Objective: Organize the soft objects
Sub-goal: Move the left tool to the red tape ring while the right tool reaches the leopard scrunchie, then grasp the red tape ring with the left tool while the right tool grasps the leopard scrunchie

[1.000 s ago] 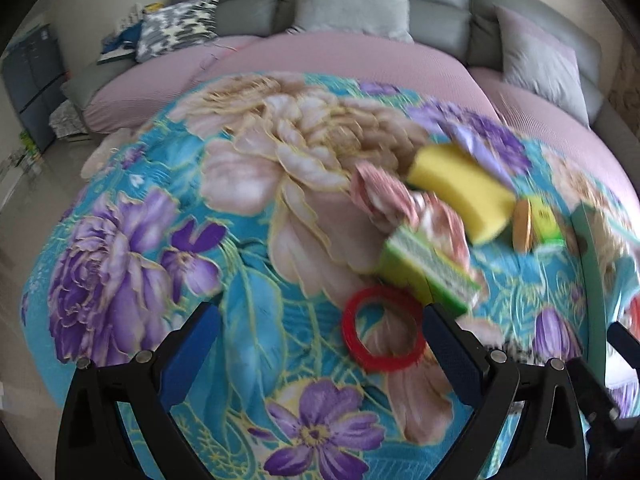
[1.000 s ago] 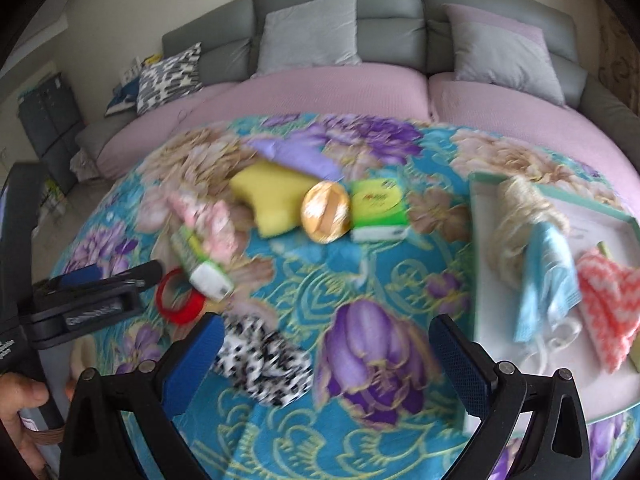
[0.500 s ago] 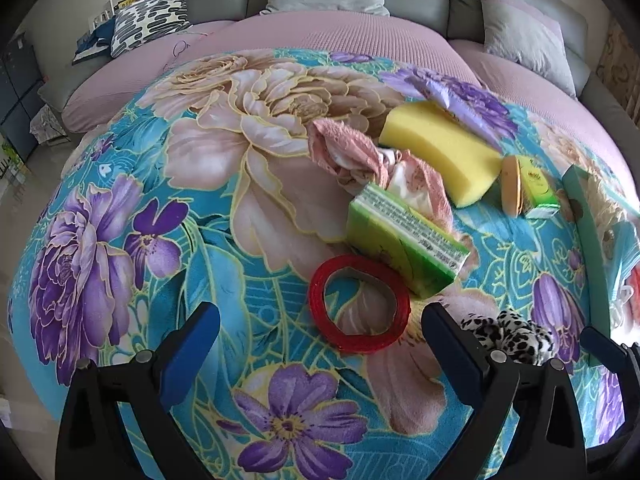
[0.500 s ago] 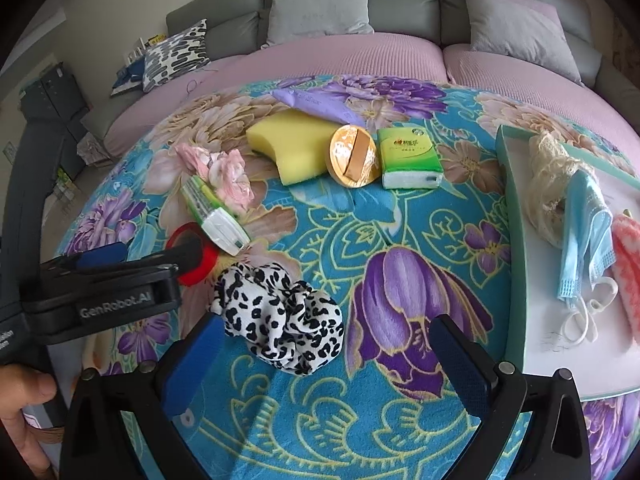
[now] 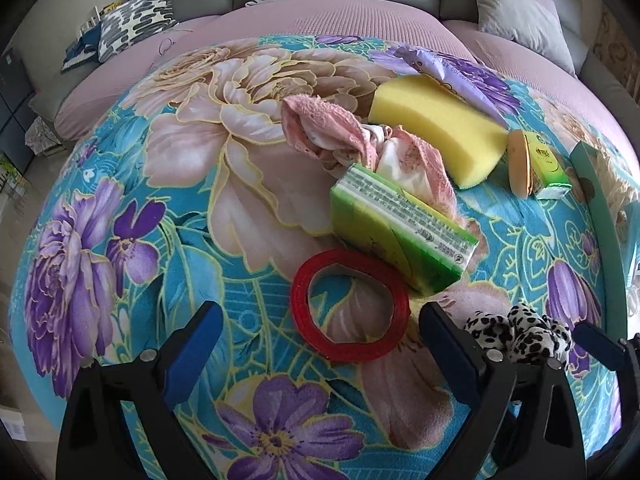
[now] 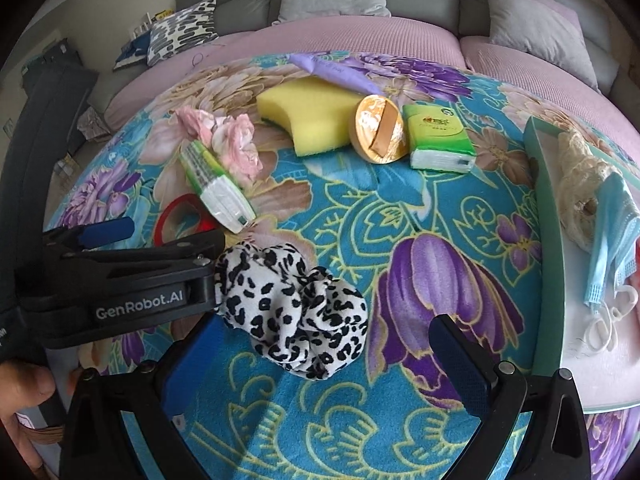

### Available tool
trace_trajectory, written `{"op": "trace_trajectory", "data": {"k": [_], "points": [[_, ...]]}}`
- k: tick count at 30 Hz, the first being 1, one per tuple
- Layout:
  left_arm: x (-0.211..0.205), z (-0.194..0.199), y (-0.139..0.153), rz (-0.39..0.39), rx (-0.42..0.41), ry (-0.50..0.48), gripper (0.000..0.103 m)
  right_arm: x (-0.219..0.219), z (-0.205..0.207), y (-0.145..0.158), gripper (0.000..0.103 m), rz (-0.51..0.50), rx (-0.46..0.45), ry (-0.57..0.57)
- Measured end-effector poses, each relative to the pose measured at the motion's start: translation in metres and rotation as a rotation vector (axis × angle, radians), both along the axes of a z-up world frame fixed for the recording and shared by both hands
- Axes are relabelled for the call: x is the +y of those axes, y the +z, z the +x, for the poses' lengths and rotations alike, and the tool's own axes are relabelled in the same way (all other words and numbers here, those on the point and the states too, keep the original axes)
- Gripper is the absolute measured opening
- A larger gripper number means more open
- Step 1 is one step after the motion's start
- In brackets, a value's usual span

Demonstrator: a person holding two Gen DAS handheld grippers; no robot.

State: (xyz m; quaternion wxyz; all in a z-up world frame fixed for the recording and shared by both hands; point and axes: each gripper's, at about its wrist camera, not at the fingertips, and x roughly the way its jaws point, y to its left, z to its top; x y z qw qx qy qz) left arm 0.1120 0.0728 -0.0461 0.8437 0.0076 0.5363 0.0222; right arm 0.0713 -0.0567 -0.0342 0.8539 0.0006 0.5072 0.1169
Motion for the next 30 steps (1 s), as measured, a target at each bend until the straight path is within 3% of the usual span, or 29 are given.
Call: {"op": "trace_trajectory", "data": {"k": [2, 5, 11, 25, 30], "points": [[0.001, 0.000, -0.001, -0.012, 0.009, -0.005, 0.082, 0.001, 0.000, -0.001, 0.103, -0.004, 0.000, 0.004], [0.001, -0.001, 0.001, -0.010, 0.008, -0.015, 0.078, 0.002, 0.001, -0.001, 0.103, -0.006, -0.004, 0.006], [-0.003, -0.001, 0.004, -0.041, 0.004, -0.039, 0.057, 0.003, 0.001, -0.002, 0.103, -0.003, -0.013, 0.011], [0.002, -0.002, 0.005, -0.054, -0.003, -0.020, 0.056, 0.006, 0.002, 0.002, 0.102, 0.006, -0.061, 0.020], [0.006, -0.001, 0.004, -0.051, -0.001, -0.005, 0.056, 0.006, 0.002, 0.002, 0.091, 0.022, -0.071, 0.024]]}}
